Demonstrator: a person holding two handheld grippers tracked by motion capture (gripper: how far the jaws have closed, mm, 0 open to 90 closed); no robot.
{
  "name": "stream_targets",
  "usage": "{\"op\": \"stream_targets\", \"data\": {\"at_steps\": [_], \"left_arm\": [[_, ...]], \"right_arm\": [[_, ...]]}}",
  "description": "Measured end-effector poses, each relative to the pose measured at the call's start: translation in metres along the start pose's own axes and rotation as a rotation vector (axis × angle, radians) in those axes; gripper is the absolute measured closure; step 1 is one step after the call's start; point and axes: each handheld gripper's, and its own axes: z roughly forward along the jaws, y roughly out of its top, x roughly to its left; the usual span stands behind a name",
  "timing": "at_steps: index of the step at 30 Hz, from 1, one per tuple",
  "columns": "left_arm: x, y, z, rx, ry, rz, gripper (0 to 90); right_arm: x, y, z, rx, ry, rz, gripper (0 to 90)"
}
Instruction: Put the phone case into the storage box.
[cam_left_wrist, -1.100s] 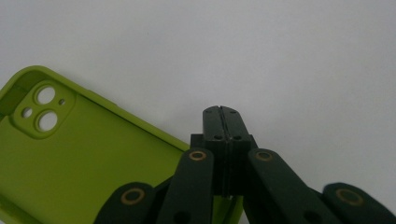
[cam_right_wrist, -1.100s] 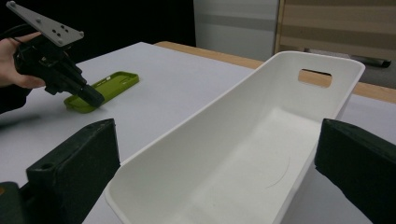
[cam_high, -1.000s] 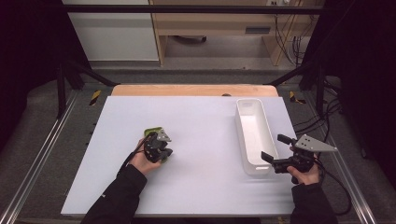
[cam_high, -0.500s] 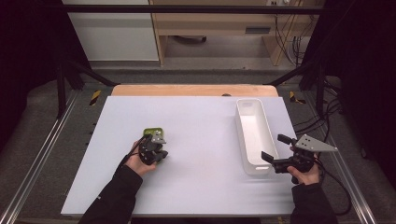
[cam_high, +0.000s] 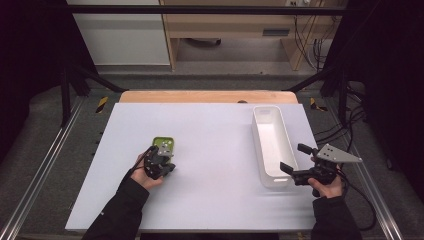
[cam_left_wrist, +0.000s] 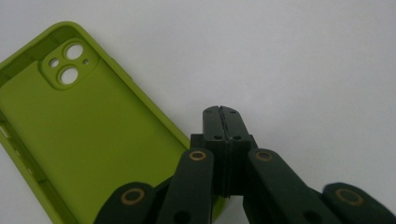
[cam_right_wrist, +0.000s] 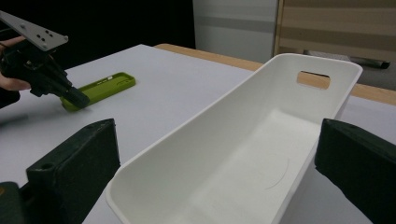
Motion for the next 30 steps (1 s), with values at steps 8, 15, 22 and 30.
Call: {"op": "stream_targets", "data": {"at_steps": [8, 15, 22, 30], "left_arm": [[0.004, -0.007, -0.005, 0.003, 0.011, -0.015, 90.0], [0.010, -0.017, -0.010, 0.001, 0.026, -0.037, 90.0], [0.019, -0.026, -0.017, -0.006, 0.043, -0.065, 90.0], [0.022, -0.029, -0.019, -0.008, 0.051, -0.077, 90.0]], "right_arm": [[0.000, 0.000, 0.001, 0.002, 0.000, -0.002, 0.5], [0.000, 0.000, 0.000, -0.001, -0.001, 0.001, 0.5], [0.000, 0.000, 0.000, -0.001, 0.000, 0.004, 0.5], [-0.001, -0.001, 0.000, 0.000, 0.000, 0.006, 0.5]]}}
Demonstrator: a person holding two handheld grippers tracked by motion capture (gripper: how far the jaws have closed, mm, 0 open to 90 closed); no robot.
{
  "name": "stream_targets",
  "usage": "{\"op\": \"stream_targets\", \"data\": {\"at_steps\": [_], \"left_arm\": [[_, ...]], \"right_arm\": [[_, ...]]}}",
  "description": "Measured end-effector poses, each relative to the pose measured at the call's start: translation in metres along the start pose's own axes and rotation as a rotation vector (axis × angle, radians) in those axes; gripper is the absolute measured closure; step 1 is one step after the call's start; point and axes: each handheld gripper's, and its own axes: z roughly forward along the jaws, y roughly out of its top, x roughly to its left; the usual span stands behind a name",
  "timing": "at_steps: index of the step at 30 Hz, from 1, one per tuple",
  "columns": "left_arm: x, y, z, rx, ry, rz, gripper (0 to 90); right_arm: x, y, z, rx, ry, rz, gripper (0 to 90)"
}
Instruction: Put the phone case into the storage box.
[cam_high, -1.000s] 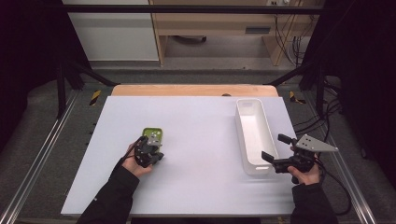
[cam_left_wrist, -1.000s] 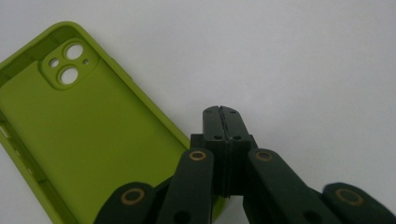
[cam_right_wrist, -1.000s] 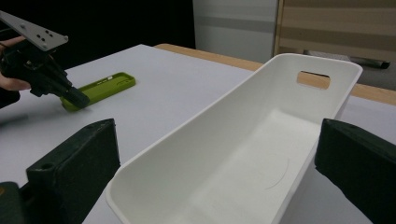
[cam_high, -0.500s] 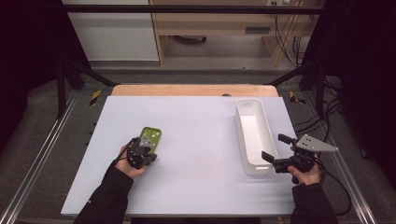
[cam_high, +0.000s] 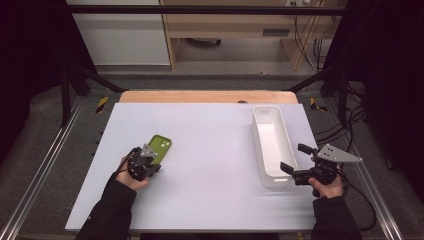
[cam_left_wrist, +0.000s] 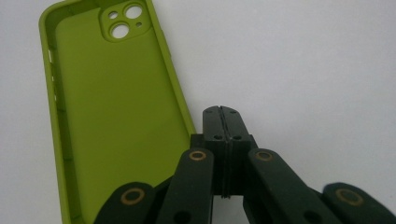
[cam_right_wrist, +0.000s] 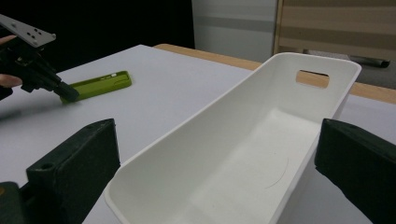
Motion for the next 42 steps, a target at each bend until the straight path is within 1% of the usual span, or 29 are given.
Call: {"op": "stream_targets", "data": {"at_steps": [3, 5, 6, 8, 12, 15, 17, 18, 19, 20, 21, 23, 24, 25, 26, 27, 28, 29, 30, 31, 32, 33, 34, 35, 36, 37, 38, 41, 42], "left_arm": [[0.000, 0.000, 0.000, -0.003, 0.002, -0.001, 90.0], [0.000, 0.001, -0.002, -0.023, -0.008, -0.015, 90.0], [0.000, 0.001, -0.002, -0.023, -0.008, -0.015, 90.0], [0.001, 0.001, -0.005, -0.047, -0.019, -0.027, 89.9], [0.001, 0.004, -0.012, -0.113, -0.044, -0.041, 82.7], [0.001, 0.005, -0.015, -0.136, -0.044, -0.043, 80.2], [0.002, 0.006, -0.018, -0.163, -0.043, -0.056, 73.5], [0.002, 0.006, -0.022, -0.187, -0.042, -0.066, 70.0], [0.002, 0.006, -0.022, -0.187, -0.042, -0.066, 66.8], [0.003, 0.008, -0.026, -0.208, -0.041, -0.076, 63.2], [0.003, 0.008, -0.026, -0.208, -0.041, -0.076, 58.8], [0.004, 0.010, -0.033, -0.242, -0.053, -0.104, 53.7], [0.004, 0.010, -0.033, -0.242, -0.053, -0.104, 50.0], [0.004, 0.011, -0.036, -0.252, -0.055, -0.104, 50.0], [0.004, 0.011, -0.038, -0.265, -0.059, -0.109, 47.2], [0.005, 0.012, -0.043, -0.283, -0.061, -0.109, 41.7], [0.005, 0.012, -0.043, -0.283, -0.061, -0.109, 38.1], [0.005, 0.013, -0.044, -0.293, -0.059, -0.110, 38.1], [0.006, 0.014, -0.048, -0.310, -0.057, -0.109, 32.3], [0.006, 0.014, -0.048, -0.310, -0.057, -0.109, 29.5], [0.006, 0.014, -0.049, -0.321, -0.055, -0.106, 26.8], [0.007, 0.015, -0.051, -0.326, -0.053, -0.107, 26.8], [0.007, 0.015, -0.052, -0.329, -0.053, -0.106, 21.6], [0.007, 0.015, -0.053, -0.336, -0.055, -0.109, 21.6], [0.008, 0.016, -0.055, -0.342, -0.056, -0.112, 17.8], [0.009, 0.016, -0.056, -0.346, -0.058, -0.114, 17.8], [0.010, 0.016, -0.058, -0.359, -0.064, -0.120, 14.6], [0.011, 0.017, -0.060, -0.372, -0.071, -0.124, 12.3], [0.013, 0.017, -0.062, -0.382, -0.074, -0.128, 9.6]], "right_arm": [[0.000, 0.000, 0.000, -0.001, 0.001, 0.001, 0.5], [0.000, 0.000, 0.000, 0.000, 0.002, 0.001, 0.5], [0.000, 0.000, 0.000, -0.001, 0.006, 0.001, 0.5], [0.000, 0.000, 0.000, -0.002, 0.004, 0.000, 0.5], [0.000, 0.000, 0.000, -0.005, 0.004, -0.002, 0.5], [0.000, 0.000, 0.000, -0.005, 0.004, 0.002, 0.5], [0.000, 0.000, -0.001, -0.005, 0.005, 0.001, 0.5], [0.000, 0.000, -0.001, -0.005, 0.003, 0.000, 0.5], [0.000, 0.000, -0.001, -0.005, 0.003, 0.000, 0.5], [0.000, 0.001, -0.001, -0.008, 0.003, -0.001, 0.5], [0.000, 0.001, -0.001, -0.008, 0.003, -0.001, 0.5], [0.000, 0.001, -0.001, -0.010, 0.004, 0.002, 0.5], [0.000, 0.001, -0.001, -0.010, 0.004, 0.002, 0.5], [0.000, 0.001, -0.002, -0.009, 0.005, 0.004, 0.5], [0.000, 0.001, -0.002, -0.010, 0.005, 0.003, 0.5], [0.000, 0.001, -0.002, -0.013, 0.004, 0.003, 0.5], [0.000, 0.001, -0.002, -0.013, 0.004, 0.003, 0.5], [0.000, 0.001, -0.002, -0.014, 0.004, 0.002, 0.5], [0.000, 0.001, -0.002, -0.013, 0.003, 0.003, 0.5], [0.000, 0.001, -0.002, -0.012, 0.004, 0.003, 0.5], [0.000, 0.001, -0.002, -0.013, 0.003, 0.004, 0.5], [0.000, 0.001, -0.002, -0.013, 0.003, 0.004, 0.5], [0.000, 0.001, -0.002, -0.013, 0.003, 0.000, 0.5], [0.000, 0.001, -0.002, -0.013, 0.003, 0.000, 0.5], [0.000, 0.001, -0.003, -0.012, 0.003, 0.002, 0.5], [0.000, 0.001, -0.003, -0.012, 0.003, 0.002, 0.5], [0.000, 0.001, -0.003, -0.012, 0.004, 0.004, 0.5], [0.000, 0.001, -0.003, -0.011, 0.002, 0.003, 0.5], [0.000, 0.001, -0.002, -0.009, 0.005, 0.005, 0.5]]}}
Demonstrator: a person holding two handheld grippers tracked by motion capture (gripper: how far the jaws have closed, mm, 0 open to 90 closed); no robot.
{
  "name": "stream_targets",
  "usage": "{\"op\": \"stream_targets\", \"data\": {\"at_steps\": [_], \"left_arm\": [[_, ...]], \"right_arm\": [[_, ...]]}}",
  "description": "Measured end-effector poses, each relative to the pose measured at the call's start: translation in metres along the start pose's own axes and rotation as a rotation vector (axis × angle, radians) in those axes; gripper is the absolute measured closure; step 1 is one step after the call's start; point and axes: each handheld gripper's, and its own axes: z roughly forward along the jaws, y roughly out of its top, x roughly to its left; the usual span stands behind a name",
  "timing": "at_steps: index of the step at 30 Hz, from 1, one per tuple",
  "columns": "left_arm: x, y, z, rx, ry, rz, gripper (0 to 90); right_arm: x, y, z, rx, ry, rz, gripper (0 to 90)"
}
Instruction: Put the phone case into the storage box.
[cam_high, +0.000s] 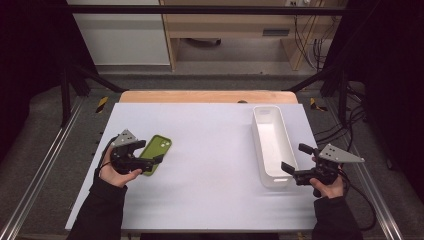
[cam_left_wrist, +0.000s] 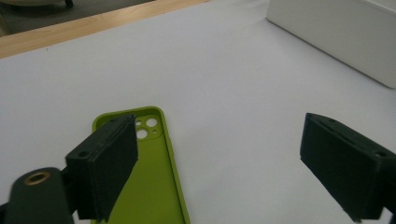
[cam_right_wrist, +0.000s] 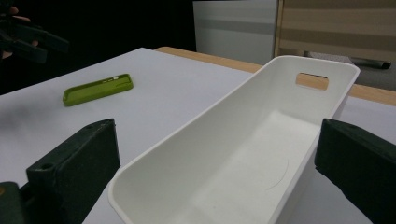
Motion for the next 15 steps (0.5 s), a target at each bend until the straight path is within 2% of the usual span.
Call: {"op": "stream_targets", "data": {"at_steps": [12, 15], "left_arm": [[0.005, 0.008, -0.006, -0.030, -0.047, 0.021, 2.9], [0.009, 0.011, -0.007, -0.029, -0.032, 0.030, 2.2]], "right_arm": [[-0.001, 0.000, 0.000, 0.001, -0.002, 0.003, 0.5], [-0.001, -0.001, 0.000, 0.000, -0.004, 0.000, 0.5]]}}
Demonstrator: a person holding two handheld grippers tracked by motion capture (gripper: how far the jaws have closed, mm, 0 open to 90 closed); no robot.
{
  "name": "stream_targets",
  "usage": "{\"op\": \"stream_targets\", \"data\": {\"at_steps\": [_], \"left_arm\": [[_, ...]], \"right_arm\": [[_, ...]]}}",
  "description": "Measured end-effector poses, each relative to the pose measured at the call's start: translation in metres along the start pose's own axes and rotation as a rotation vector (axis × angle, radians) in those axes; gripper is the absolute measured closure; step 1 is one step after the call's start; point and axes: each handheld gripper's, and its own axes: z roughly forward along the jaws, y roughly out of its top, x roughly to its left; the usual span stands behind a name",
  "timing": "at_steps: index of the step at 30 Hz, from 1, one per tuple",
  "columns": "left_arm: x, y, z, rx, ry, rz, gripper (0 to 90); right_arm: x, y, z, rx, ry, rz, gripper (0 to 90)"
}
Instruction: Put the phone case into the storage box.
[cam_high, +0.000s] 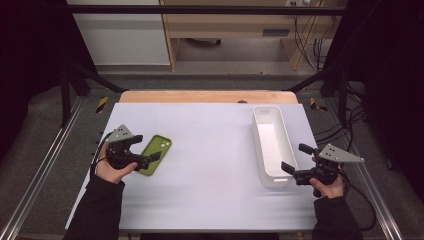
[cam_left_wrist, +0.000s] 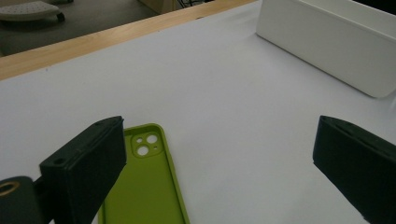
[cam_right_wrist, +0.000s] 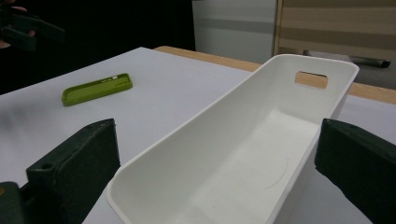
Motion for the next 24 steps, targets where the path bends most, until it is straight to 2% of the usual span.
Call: {"op": "stream_targets", "data": {"at_steps": [6, 12, 19, 24], "left_arm": [[0.009, 0.006, 0.000, -0.015, 0.013, 0.007, 1.5], [0.020, 0.007, 0.003, -0.028, 0.029, -0.010, 1.3], [0.035, 0.005, 0.009, -0.012, 0.060, -0.017, 1.3], [0.041, 0.002, 0.010, -0.011, 0.068, -0.031, 1.3]], "right_arm": [[0.000, 0.000, 0.000, 0.000, 0.002, 0.001, 0.5], [0.000, 0.000, 0.000, 0.000, 0.000, 0.004, 0.5], [0.000, 0.000, 0.000, 0.002, 0.001, 0.003, 0.5], [0.001, 0.000, 0.001, 0.005, 0.002, 0.002, 0.5]]}}
